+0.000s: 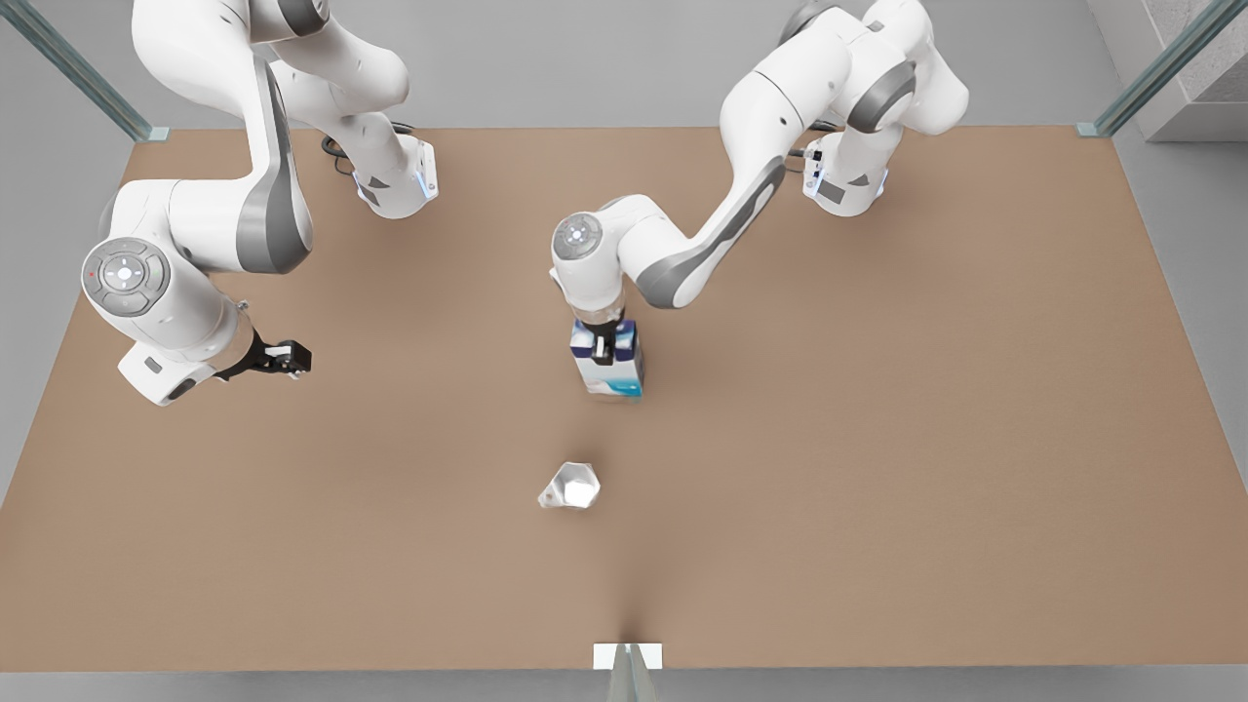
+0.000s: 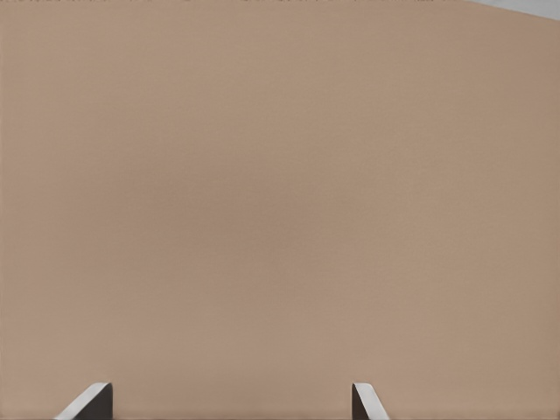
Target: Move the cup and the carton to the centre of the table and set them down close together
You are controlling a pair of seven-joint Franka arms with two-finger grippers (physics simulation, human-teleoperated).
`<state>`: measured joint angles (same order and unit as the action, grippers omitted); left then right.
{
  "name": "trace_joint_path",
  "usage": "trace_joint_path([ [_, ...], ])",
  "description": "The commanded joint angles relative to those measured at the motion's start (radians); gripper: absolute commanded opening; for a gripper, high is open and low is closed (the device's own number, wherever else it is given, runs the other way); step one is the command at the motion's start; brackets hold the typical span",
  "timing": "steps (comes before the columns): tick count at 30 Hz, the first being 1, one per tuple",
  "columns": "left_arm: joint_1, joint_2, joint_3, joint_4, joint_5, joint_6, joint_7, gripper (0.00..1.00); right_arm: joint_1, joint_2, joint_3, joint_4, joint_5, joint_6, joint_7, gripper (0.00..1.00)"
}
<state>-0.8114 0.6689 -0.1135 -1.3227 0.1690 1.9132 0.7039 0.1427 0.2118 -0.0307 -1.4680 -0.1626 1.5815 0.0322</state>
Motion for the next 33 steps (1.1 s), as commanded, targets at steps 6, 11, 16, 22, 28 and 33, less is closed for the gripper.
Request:
trace_joint_path([
  [6,0.001,-0.002,0.0,0.0,-0.085,0.003,0.0,1.0,0.0,0.0,0.0,0.0,0.0,0.0,0.0,1.0],
  [11,0.006,-0.014,0.0,-0.001,-0.088,-0.002,-0.003,1.0,0.0,0.0,0.0,0.0,0.0,0.002,0.0,1.0],
  [16,0.063,-0.181,-0.003,0.0,-0.128,-0.16,0.009,1.0,0.0,0.0,0.0,0.0,0.0,0.002,0.0,1.0],
  [22,0.406,-0.29,0.003,0.1,-0.166,-0.361,-0.583,1.0,0.0,0.0,0.0,0.0,0.0,0.002,0.0,1.0],
  [28,0.591,-0.338,0.255,0.071,-0.118,-0.439,-0.675,1.0,0.0,0.0,0.0,0.0,0.0,0.002,0.0,1.0],
  [33,0.658,-0.327,0.247,0.069,-0.111,-0.451,-0.679,1.0,0.0,0.0,0.002,0.0,0.0,0.002,0.0,1.0],
])
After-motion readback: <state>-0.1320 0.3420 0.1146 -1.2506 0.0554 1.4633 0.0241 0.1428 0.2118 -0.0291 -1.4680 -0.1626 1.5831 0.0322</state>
